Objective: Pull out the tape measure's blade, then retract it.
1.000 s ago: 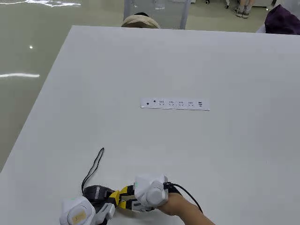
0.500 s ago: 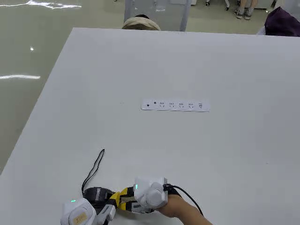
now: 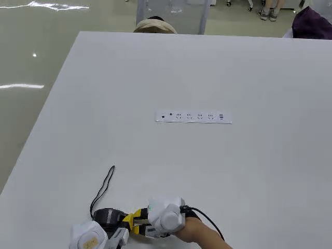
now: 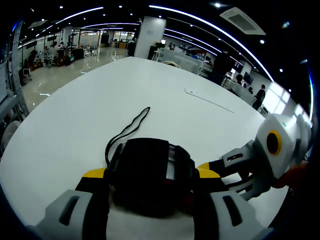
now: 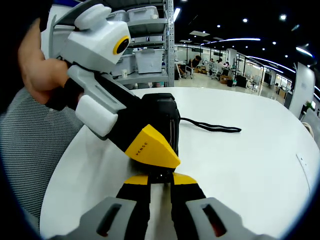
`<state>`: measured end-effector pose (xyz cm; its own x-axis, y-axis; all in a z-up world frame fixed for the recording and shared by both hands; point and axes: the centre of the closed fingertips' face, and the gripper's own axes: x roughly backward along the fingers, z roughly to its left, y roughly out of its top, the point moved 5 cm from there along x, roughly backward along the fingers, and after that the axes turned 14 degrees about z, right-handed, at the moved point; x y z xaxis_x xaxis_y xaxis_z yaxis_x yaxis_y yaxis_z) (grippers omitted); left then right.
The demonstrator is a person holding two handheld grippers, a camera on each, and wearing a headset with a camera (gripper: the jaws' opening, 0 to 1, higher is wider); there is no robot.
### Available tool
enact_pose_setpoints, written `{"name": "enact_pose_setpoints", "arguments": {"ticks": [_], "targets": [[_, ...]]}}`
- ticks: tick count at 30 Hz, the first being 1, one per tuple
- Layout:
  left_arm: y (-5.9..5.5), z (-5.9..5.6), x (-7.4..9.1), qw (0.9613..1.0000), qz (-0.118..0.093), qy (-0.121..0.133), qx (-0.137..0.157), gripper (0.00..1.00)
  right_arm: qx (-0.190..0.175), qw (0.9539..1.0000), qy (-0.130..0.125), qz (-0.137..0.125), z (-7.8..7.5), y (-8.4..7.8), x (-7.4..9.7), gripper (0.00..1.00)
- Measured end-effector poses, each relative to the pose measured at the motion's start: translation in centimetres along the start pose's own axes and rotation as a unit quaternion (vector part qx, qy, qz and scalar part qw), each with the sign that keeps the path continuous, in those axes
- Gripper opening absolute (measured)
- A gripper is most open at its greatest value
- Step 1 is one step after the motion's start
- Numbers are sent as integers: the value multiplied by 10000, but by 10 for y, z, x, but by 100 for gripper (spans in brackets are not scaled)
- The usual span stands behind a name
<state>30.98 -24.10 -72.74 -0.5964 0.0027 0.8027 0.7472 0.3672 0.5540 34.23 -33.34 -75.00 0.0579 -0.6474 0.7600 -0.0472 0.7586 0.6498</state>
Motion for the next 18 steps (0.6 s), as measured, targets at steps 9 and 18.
{"name": "enact_pose_setpoints", "arguments": {"ticks": [9,18], "targets": [[-1,1,-1,10000,17,-83,52,66,-53,10000,17,-7,0,0,-1,14],[-2,0,-3,9998,22,-95,145,67,-89,10000,-19,14,-1,0,0,14]]}}
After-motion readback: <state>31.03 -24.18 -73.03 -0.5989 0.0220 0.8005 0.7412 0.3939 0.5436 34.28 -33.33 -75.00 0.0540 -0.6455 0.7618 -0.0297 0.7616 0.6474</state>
